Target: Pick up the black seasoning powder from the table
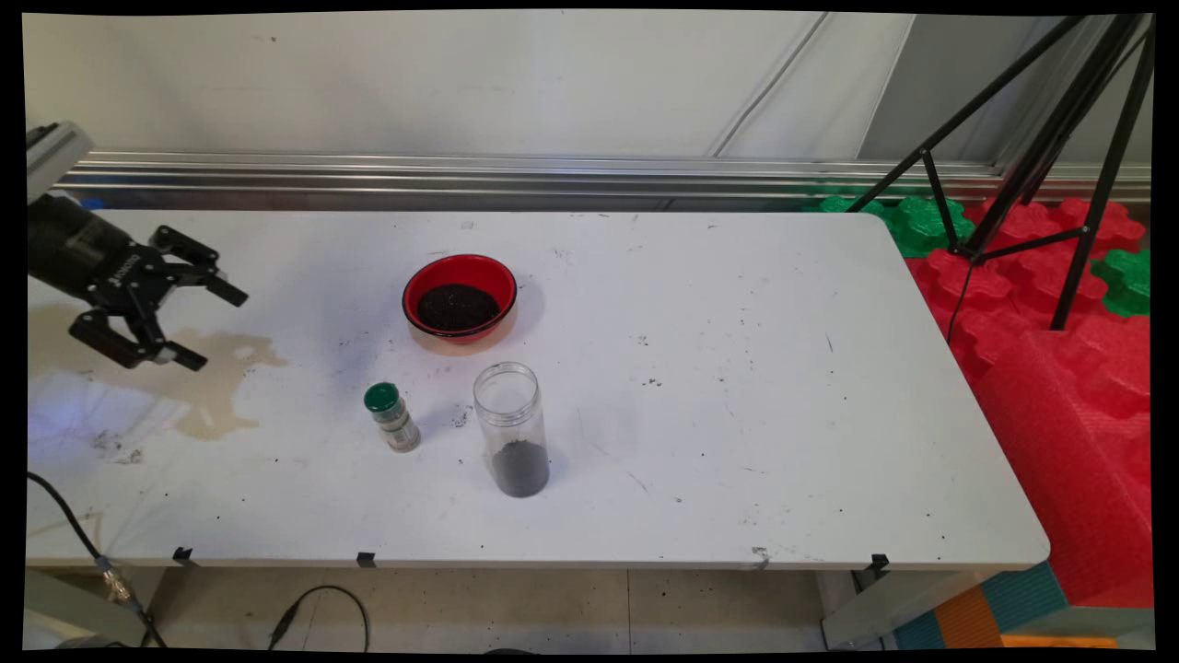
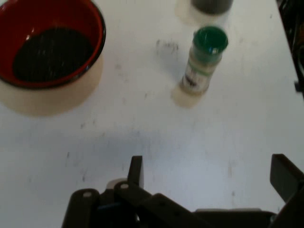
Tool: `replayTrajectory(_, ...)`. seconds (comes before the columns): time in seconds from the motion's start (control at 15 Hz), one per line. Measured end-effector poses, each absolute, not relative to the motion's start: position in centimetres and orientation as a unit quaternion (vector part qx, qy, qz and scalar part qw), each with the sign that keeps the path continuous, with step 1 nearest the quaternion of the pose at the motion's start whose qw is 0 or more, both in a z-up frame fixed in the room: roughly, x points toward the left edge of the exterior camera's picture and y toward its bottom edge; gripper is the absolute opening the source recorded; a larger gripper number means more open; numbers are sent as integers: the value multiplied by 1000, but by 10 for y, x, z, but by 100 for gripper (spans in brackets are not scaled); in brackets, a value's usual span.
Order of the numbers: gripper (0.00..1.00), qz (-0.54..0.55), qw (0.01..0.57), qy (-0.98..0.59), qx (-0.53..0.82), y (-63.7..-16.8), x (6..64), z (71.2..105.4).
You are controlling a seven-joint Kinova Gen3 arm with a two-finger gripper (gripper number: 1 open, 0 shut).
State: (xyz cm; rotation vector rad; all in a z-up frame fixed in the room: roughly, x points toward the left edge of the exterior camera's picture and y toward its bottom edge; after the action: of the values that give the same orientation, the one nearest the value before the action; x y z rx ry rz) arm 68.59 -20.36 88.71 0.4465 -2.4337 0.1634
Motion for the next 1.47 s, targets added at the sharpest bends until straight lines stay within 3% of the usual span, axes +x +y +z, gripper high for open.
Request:
replayTrajectory(0.67,100,50,360,-915,173,-223,603,881)
replayTrajectory(1.47,100,44,393,-905,158,-244,532,844)
